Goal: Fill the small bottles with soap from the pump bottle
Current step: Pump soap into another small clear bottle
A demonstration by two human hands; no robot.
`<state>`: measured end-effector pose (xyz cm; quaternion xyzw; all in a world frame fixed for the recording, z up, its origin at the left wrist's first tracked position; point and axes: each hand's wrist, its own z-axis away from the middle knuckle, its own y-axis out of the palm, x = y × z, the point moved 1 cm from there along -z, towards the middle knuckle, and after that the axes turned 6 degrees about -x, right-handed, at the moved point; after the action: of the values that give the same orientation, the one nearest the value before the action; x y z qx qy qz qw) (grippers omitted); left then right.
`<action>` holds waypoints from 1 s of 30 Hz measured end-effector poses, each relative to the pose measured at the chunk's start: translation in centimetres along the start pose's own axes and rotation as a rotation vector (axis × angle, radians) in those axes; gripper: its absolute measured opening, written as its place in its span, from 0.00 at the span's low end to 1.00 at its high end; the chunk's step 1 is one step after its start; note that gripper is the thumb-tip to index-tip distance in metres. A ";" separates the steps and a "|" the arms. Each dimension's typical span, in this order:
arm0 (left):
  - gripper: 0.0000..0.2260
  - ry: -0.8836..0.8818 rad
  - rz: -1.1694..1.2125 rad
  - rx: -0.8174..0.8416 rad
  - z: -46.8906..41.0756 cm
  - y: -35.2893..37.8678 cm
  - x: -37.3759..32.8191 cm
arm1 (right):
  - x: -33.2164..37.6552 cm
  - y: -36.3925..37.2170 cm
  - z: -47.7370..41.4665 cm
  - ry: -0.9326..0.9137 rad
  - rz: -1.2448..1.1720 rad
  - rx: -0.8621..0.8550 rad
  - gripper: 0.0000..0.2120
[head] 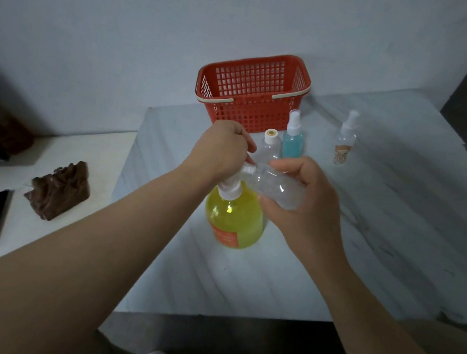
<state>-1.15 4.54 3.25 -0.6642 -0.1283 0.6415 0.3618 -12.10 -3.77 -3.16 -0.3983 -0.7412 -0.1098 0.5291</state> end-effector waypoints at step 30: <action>0.12 -0.150 0.362 -0.041 1.1 -0.9 -0.4 | 0.5 0.6 0.3 0.000 0.005 -0.031 0.18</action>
<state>-2.03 5.23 4.25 -0.6339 -0.0466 0.7410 0.2165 -11.99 -2.99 -3.03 -0.4083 -0.7385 -0.1198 0.5231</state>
